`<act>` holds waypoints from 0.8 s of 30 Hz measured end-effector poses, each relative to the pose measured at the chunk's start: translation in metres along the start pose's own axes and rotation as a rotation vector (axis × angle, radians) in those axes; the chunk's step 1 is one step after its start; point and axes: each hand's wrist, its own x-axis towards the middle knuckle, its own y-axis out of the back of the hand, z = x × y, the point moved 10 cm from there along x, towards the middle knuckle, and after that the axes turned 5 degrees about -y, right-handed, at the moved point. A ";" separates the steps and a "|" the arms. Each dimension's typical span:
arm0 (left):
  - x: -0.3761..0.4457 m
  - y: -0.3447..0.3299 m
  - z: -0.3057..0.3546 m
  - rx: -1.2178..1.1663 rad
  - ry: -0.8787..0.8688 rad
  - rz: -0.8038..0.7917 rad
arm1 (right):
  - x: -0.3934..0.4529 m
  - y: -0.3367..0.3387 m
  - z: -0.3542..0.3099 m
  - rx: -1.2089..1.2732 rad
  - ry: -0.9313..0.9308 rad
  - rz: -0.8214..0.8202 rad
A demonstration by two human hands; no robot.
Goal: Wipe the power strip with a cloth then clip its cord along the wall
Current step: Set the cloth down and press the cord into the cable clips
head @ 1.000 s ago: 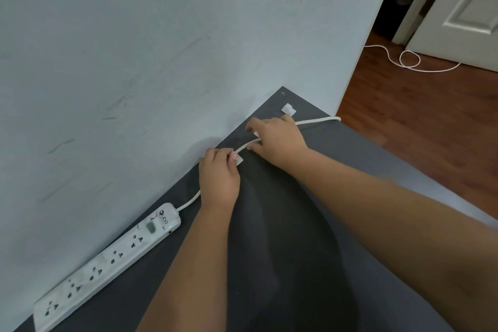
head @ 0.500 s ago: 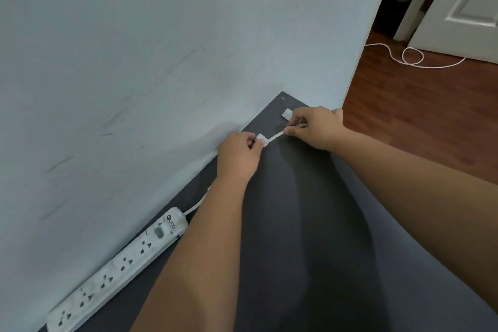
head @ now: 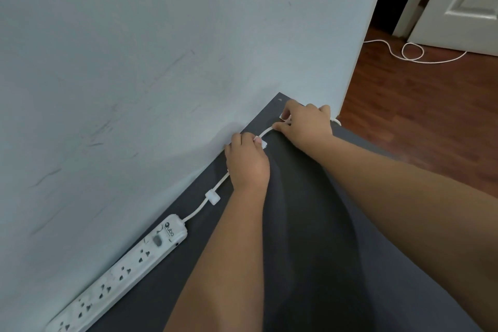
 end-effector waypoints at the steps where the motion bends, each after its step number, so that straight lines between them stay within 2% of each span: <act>1: -0.001 0.000 0.000 -0.001 -0.011 -0.009 | -0.001 0.003 0.002 0.029 0.009 0.002; 6: 0.001 0.000 -0.003 -0.034 0.003 -0.061 | 0.011 0.020 0.029 -0.021 0.124 -0.113; 8: 0.002 -0.001 -0.003 -0.065 0.064 -0.063 | 0.023 0.025 0.051 -0.038 0.070 -0.179; 11: 0.007 -0.004 0.004 -0.035 0.128 -0.083 | 0.024 0.014 0.076 0.113 -0.033 -0.285; 15: 0.032 -0.020 0.030 -0.012 0.004 -0.151 | 0.018 0.009 0.093 0.312 -0.126 -0.154; 18: 0.051 -0.032 0.046 -0.095 -0.043 -0.175 | 0.017 0.007 0.096 0.403 -0.134 -0.161; 24: 0.060 -0.033 0.053 -0.212 0.049 -0.216 | 0.018 0.011 0.096 0.459 -0.122 -0.125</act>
